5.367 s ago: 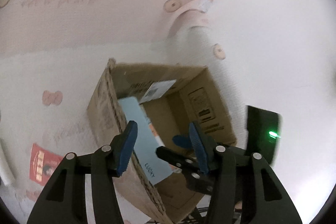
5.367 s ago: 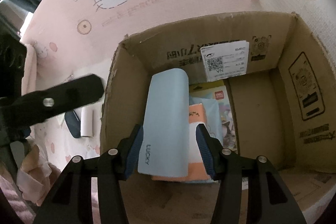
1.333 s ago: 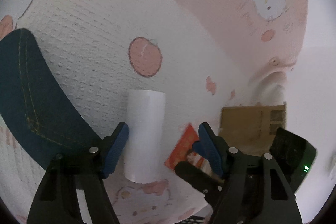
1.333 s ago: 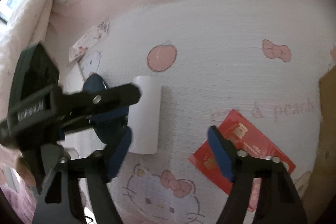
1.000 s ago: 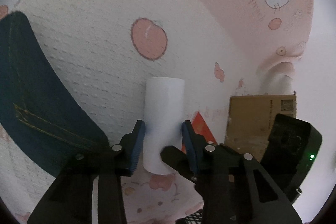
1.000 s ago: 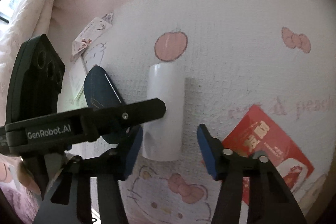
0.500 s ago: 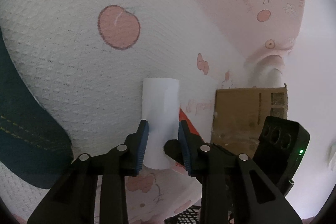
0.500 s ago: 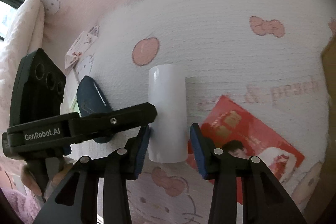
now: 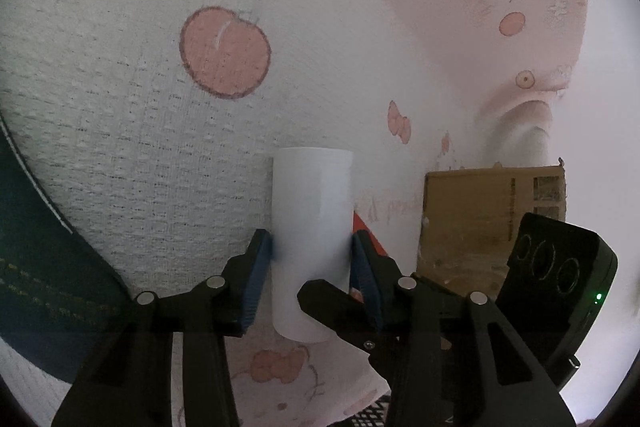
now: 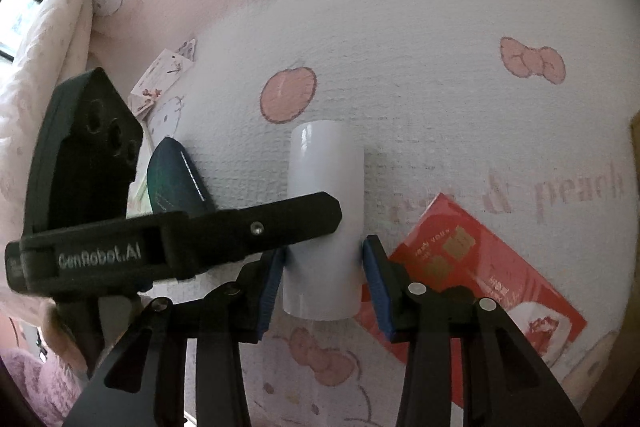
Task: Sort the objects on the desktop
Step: 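Close the left gripper around the white roll, then lift and carry the white roll with the left gripper to the cardboard box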
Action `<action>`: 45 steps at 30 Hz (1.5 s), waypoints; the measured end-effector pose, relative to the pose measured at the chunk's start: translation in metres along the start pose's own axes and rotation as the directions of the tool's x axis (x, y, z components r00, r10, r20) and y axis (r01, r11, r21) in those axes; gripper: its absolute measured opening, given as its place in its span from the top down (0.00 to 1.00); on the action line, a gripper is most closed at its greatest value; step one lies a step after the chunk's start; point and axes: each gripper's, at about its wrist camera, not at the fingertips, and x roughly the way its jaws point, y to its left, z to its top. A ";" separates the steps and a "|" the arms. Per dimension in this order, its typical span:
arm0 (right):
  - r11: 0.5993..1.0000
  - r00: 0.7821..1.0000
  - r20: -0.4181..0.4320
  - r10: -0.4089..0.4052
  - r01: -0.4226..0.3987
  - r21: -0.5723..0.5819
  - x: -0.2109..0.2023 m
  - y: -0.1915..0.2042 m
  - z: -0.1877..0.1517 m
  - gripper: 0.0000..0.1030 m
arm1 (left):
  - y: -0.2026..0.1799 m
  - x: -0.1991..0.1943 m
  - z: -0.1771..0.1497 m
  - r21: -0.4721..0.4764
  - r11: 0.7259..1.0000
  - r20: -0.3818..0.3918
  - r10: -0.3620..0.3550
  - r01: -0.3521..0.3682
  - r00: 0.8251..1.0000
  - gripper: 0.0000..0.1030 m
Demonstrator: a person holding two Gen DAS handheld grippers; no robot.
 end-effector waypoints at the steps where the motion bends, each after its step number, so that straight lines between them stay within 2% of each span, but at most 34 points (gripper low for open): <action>1: 1.000 1.000 0.004 -0.002 0.002 -0.007 -0.001 0.000 0.000 0.63 | -0.001 -0.002 -0.001 0.007 1.000 0.008 -0.004 0.004 1.000 0.56; 9: 0.997 0.996 0.091 -0.021 0.028 -0.074 -0.037 0.019 0.002 0.63 | -0.031 -0.030 -0.004 0.063 0.996 0.085 -0.061 0.055 0.995 0.56; 17: 0.983 0.974 0.213 -0.079 0.112 -0.147 -0.101 0.036 -0.004 0.63 | -0.082 -0.053 -0.016 0.130 0.981 0.133 -0.158 0.141 0.978 0.56; 24: 0.978 0.967 0.242 -0.079 0.122 -0.169 -0.152 0.029 -0.019 0.63 | -0.135 -0.064 -0.046 0.220 0.966 0.146 -0.170 0.136 0.974 0.56; 28: 0.977 0.956 0.279 -0.092 0.141 -0.162 -0.195 0.018 -0.030 0.63 | -0.179 -0.062 -0.061 0.273 0.947 0.132 -0.214 0.172 0.968 0.56; 34: 0.981 0.921 0.371 -0.118 0.166 -0.099 -0.268 -0.012 -0.050 0.63 | -0.256 -0.048 -0.079 0.407 0.886 0.064 -0.271 0.223 0.960 0.56; 38: 0.978 0.900 0.406 -0.161 0.201 -0.058 -0.299 -0.029 -0.066 0.63 | -0.286 -0.034 -0.089 0.449 0.860 0.019 -0.281 0.243 0.960 0.56; 41: 0.979 0.897 0.406 -0.175 0.204 -0.029 -0.308 -0.041 -0.076 0.63 | -0.292 -0.028 -0.102 0.477 0.846 -0.011 -0.266 0.240 0.964 0.56; 45: 0.982 0.912 0.373 -0.171 0.188 -0.011 -0.308 -0.058 -0.083 0.63 | -0.296 -0.011 -0.108 0.466 0.853 -0.055 -0.237 0.234 0.970 0.56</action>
